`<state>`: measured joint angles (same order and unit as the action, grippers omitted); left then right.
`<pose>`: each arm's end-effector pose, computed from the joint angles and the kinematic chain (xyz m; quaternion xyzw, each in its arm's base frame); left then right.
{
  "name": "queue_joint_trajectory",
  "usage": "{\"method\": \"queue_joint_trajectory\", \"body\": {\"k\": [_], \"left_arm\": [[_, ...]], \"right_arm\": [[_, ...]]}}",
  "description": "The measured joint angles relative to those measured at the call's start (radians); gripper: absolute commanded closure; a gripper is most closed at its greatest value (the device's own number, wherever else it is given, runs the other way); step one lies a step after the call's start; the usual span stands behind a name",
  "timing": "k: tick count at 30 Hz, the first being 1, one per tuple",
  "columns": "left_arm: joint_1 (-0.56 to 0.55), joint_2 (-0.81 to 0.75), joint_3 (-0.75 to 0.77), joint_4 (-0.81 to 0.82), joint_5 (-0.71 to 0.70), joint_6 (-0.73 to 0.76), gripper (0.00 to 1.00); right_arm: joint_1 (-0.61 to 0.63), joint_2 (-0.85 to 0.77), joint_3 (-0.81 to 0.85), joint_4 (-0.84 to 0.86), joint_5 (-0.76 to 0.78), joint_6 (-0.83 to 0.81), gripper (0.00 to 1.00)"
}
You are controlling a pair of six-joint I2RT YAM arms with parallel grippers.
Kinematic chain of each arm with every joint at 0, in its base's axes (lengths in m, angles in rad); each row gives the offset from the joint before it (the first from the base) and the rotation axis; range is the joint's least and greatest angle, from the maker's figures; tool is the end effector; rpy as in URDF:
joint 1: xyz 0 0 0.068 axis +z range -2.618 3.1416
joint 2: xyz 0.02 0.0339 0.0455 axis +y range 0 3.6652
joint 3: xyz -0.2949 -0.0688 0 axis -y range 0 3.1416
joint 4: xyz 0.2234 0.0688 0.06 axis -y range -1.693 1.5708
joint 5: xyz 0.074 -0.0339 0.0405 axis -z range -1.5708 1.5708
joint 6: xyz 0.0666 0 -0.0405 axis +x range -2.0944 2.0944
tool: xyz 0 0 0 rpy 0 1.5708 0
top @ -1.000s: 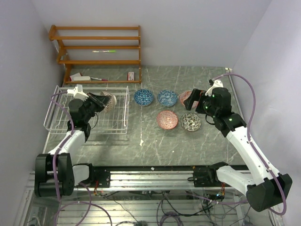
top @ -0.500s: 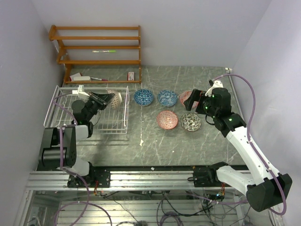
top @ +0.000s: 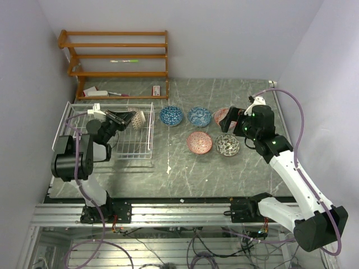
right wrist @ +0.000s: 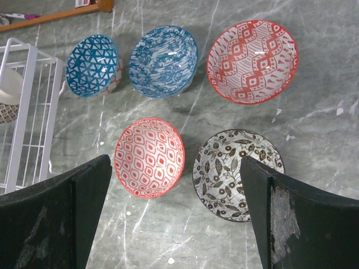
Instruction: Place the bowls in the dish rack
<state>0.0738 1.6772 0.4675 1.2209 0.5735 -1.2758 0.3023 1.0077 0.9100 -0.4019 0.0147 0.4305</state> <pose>0.3181 -0.0127 0.2204 -0.2643 0.6523 -0.5497 0.4501 0.2048 0.0628 0.3334 0.0588 0.8579 0.1769 0.4787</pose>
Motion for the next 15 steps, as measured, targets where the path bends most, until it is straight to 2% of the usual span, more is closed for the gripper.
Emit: {"method": "queue_joint_trajectory", "body": {"k": [6,10,15], "left_arm": [[0.039,0.230,0.041,0.305,0.019,-0.136,0.85],[0.072,0.281,0.049,0.312,0.020,-0.214,0.80],[0.103,0.294,0.050,0.313,0.023,-0.239,0.66]], "right_arm": [[0.000,0.005,0.000,0.000,0.000,0.000,0.02],[0.000,0.007,0.000,0.000,0.001,-0.001,0.02],[0.000,0.011,0.000,0.000,0.004,-0.001,0.02]]}}
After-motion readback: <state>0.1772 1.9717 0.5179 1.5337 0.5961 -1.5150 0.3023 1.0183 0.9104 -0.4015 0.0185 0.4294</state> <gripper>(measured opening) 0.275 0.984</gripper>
